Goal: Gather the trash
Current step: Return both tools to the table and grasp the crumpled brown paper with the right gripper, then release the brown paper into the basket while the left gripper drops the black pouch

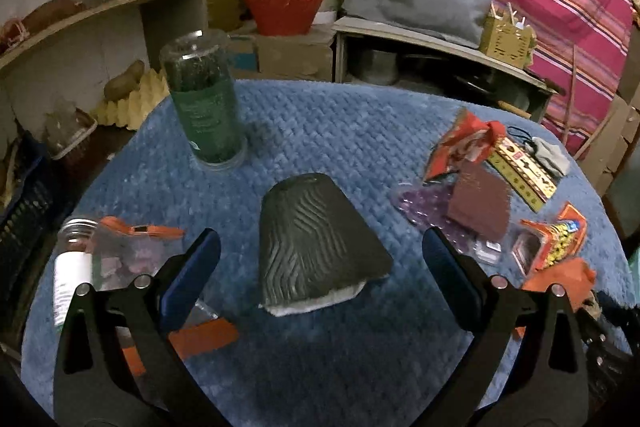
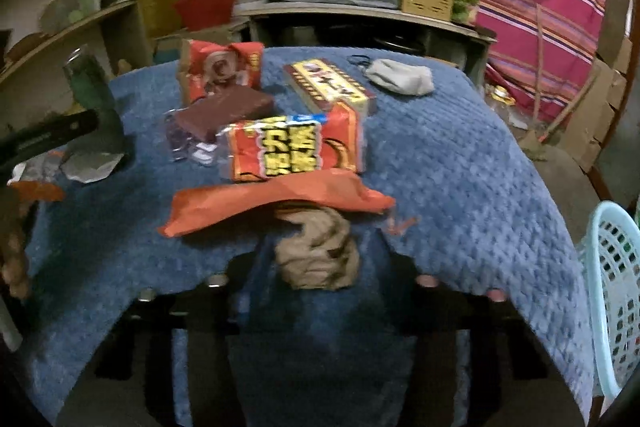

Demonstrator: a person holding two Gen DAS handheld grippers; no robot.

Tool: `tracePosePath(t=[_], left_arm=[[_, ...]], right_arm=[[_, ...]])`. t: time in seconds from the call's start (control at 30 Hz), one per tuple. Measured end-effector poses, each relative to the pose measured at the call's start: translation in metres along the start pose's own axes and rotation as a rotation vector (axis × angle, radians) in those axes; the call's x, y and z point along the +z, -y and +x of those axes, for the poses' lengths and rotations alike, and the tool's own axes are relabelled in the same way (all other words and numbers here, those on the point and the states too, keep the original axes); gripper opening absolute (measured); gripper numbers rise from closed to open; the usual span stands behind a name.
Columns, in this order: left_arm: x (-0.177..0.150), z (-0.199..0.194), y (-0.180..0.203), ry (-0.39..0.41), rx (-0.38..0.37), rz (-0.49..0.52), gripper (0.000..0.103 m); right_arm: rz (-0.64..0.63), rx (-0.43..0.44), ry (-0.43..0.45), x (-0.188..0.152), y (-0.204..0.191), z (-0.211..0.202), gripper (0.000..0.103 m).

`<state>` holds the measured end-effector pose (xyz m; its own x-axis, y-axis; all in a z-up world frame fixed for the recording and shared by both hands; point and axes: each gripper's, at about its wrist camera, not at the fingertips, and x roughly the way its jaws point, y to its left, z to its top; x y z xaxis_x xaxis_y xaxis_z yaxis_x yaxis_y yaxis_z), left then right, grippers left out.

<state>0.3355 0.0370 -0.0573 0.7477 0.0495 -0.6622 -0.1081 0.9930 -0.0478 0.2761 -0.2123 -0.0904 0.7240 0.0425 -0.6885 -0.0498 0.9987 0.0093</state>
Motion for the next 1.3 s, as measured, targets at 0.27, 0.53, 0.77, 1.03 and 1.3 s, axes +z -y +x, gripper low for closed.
tracePosePath(t=[0.27,0.53,0.77,1.03,1.3], left_arm=[[0.001,0.03,0.002,-0.052,0.054,0.027,0.097],[0.006,0.047,-0.006,-0.103,0.028,-0.01,0.091],[0.003,0.044,0.004,-0.118,-0.023,0.036,0.075],[0.0,-0.006,0.023,-0.009,-0.04,0.065,0.073],[-0.006,-0.063,0.068,0.059,-0.065,0.131,0.073]], right_arm=[[0.04,-0.005,0.043,0.0,0.006,-0.007,0.037],[0.059,-0.016,0.043,0.001,0.018,-0.014,0.037],[0.093,-0.023,0.039,-0.001,0.042,-0.031,0.037],[0.141,-0.031,0.052,-0.011,0.073,-0.058,0.037],[0.139,-0.065,0.089,-0.016,0.104,-0.09,0.037]])
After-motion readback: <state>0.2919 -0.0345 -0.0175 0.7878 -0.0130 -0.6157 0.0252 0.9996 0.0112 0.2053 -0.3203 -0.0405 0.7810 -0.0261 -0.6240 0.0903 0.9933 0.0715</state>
